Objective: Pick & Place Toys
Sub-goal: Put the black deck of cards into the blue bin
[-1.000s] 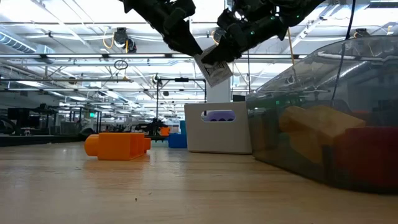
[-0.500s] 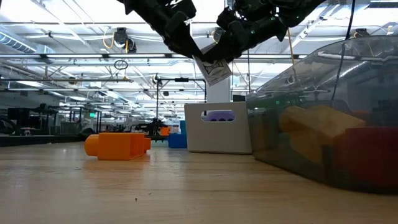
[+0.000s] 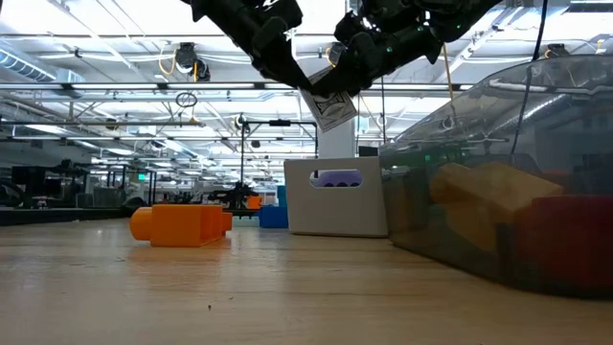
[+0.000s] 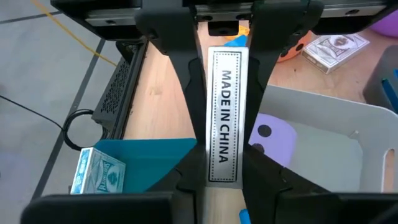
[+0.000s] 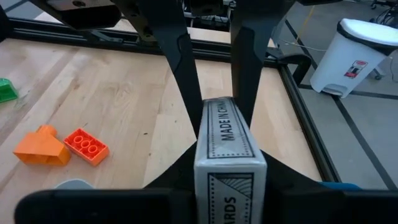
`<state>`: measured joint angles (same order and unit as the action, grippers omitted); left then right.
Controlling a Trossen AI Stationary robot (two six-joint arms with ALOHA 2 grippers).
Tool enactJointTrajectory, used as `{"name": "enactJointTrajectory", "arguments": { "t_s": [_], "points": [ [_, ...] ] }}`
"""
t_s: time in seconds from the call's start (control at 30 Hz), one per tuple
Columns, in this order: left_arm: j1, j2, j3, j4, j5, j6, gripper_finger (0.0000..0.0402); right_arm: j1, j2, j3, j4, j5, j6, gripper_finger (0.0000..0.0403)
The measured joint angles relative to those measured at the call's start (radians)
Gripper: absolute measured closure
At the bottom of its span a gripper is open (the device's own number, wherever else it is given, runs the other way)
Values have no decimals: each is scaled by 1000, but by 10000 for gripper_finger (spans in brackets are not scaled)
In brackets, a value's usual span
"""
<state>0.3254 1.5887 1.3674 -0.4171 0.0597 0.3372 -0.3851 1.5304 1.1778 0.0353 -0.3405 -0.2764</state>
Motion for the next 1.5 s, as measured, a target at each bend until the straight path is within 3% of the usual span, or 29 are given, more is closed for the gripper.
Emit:
{"name": "enactJointTrajectory", "arguments": {
  "t_s": [0.47, 0.8, 0.97, 1.27, 1.5],
  "points": [
    [1, -3, 0, 23, -45, 9, 323, -20, -10, 0, -13, -6, 2, 241],
    [25, -17, 26, -11, -72, 19, 315, -132, -116, 1, -161, -2, -51, 160],
    [92, -18, 29, -8, -17, 17, 323, -210, -155, -29, -245, -5, -39, 149],
    [254, 80, 38, 23, 138, 22, 316, -251, -194, -237, -83, -6, 32, 156],
    [320, 288, 241, -113, 185, 65, 322, -210, -210, -306, -30, -5, 94, 154]
  ]
}}
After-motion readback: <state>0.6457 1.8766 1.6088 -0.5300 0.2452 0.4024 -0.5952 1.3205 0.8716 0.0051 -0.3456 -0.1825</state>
